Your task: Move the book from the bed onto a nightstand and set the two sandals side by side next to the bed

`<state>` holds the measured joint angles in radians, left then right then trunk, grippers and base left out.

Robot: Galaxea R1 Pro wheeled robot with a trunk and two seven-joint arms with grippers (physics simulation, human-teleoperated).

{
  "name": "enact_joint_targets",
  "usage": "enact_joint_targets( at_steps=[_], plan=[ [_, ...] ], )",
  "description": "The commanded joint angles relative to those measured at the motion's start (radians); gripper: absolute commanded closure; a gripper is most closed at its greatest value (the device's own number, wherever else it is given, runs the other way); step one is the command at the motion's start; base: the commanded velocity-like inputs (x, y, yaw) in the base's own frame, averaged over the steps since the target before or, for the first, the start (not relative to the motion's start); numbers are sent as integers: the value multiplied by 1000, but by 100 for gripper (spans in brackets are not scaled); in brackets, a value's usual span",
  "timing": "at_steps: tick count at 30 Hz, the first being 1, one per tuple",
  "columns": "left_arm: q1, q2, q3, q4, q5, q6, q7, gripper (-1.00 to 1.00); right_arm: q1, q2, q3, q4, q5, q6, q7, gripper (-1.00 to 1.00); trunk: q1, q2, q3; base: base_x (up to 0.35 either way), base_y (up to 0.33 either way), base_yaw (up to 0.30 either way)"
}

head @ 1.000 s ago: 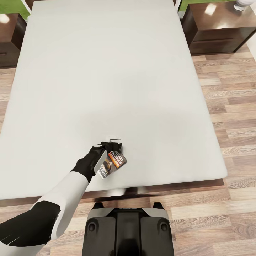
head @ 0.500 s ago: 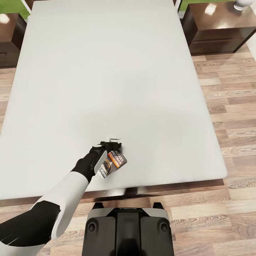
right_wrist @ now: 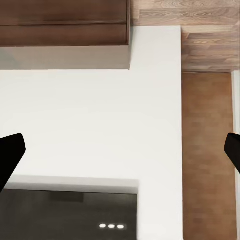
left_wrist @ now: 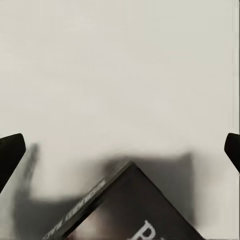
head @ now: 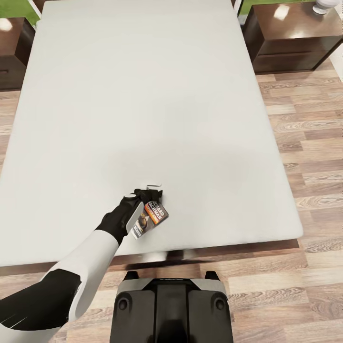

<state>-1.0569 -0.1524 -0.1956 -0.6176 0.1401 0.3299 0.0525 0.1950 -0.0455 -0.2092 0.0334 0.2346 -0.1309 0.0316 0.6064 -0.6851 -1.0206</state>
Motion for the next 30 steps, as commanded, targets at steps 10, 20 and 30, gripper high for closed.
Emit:
enact_joint_targets(
  at_steps=[10,20,30],
  plan=[
    [0,1,-4,-1,10,1,6,-100,0,-1,-9,2,8,-6,3,-100,0,-1,-1,-46,-90,0],
    [0,1,-3,-1,10,0,6,-100,0,-1,-9,2,7,-6,3,-100,0,-1,-1,-10,-20,0],
    [0,1,-4,-1,10,0,6,-100,0,-1,-9,2,7,-6,2,-100,0,-1,-1,-2,-4,0]
  ],
)
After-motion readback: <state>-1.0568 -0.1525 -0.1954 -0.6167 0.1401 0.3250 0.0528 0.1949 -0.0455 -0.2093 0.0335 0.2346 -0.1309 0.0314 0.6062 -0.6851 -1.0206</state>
